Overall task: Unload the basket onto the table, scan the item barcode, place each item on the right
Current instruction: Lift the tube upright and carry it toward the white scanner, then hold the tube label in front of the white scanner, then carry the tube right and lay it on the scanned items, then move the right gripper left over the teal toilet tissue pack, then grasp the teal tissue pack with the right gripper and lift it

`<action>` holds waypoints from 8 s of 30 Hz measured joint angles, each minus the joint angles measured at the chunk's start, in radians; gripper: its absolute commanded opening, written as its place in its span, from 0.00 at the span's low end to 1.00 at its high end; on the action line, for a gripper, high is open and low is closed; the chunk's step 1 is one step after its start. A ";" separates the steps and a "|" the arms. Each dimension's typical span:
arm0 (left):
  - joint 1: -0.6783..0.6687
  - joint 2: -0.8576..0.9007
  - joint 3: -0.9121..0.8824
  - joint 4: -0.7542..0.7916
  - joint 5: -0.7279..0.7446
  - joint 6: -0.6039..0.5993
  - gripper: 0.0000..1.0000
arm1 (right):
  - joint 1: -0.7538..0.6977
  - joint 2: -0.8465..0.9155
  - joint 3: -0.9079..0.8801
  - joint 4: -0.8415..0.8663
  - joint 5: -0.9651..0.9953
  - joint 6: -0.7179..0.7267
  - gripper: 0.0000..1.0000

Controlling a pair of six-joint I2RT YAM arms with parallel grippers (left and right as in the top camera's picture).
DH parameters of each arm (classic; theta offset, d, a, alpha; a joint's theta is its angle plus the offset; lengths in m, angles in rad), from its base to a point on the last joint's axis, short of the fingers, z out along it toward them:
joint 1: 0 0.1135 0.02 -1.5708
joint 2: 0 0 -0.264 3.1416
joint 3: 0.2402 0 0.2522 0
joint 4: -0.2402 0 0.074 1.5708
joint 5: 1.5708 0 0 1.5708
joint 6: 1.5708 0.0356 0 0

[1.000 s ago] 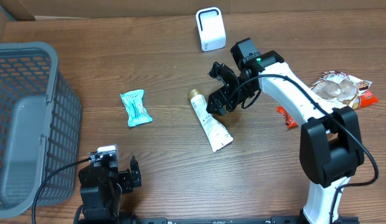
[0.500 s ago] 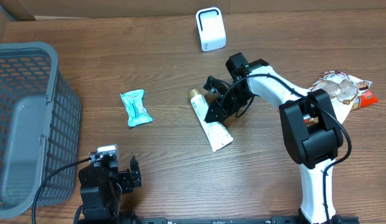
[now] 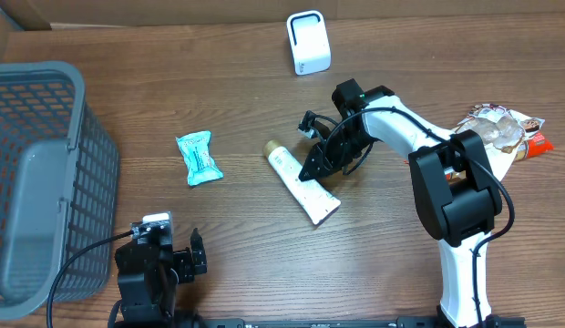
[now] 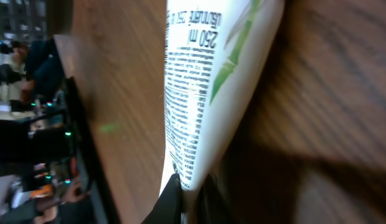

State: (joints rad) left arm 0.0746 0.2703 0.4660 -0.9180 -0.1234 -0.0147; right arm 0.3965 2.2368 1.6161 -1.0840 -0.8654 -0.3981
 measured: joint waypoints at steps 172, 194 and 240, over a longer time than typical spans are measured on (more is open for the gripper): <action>0.000 0.000 0.000 0.000 0.000 0.000 1.00 | -0.255 -0.520 -0.013 0.224 0.474 0.663 0.93; 0.000 0.000 0.000 0.000 0.000 0.000 1.00 | 0.323 -0.125 0.153 0.412 0.425 0.564 0.92; 0.000 0.000 0.000 0.000 0.000 0.000 1.00 | 0.481 0.172 0.163 0.889 0.750 0.426 0.53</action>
State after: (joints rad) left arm 0.0746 0.2703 0.4656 -0.9180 -0.1234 -0.0147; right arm 0.8776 2.4088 1.7790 -0.1947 -0.1158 0.0284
